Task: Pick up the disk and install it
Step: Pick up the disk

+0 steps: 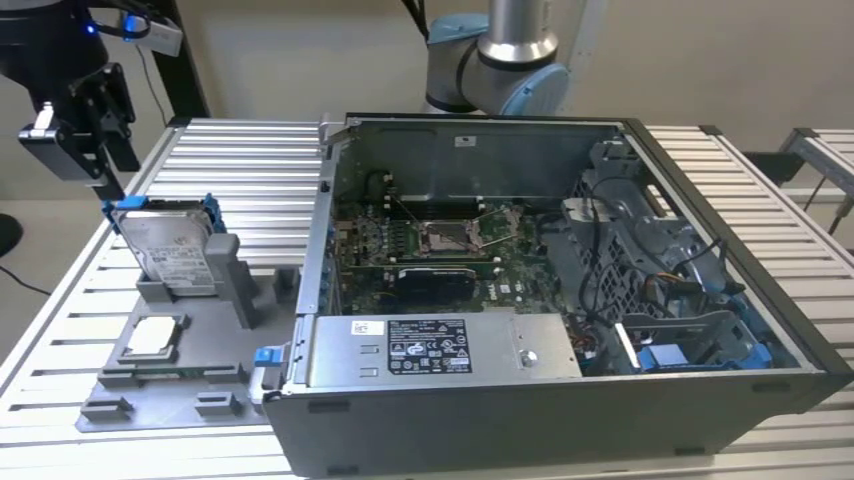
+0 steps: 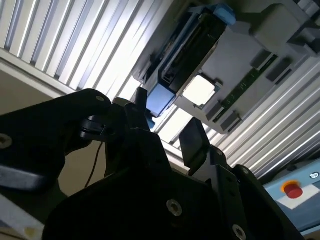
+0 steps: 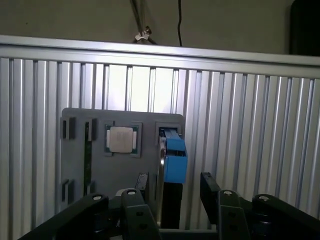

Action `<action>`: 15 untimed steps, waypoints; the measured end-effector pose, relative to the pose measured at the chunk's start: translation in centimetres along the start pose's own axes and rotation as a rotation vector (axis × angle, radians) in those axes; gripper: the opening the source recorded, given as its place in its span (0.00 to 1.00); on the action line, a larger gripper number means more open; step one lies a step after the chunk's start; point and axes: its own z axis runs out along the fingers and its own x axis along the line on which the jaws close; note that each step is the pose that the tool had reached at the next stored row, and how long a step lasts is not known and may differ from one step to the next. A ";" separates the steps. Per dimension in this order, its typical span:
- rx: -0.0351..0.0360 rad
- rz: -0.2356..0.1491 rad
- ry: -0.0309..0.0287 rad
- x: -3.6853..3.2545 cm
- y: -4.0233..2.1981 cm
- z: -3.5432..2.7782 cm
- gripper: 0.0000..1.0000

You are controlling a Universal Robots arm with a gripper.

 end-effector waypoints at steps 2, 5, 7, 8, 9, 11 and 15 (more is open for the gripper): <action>0.0000 0.000 0.0000 0.00 0.00 0.36 1.00; -0.0001 0.000 0.0001 0.00 -0.01 0.91 1.00; 0.0000 0.000 0.0000 0.01 -0.02 1.28 1.00; 0.0001 0.000 -0.0001 0.01 -0.02 1.46 1.00; 0.0001 0.000 0.0000 0.02 -0.02 1.65 1.00; 0.0000 0.000 0.0000 0.02 -0.03 2.00 1.00; 0.0001 0.000 -0.0001 0.04 -0.04 2.73 1.00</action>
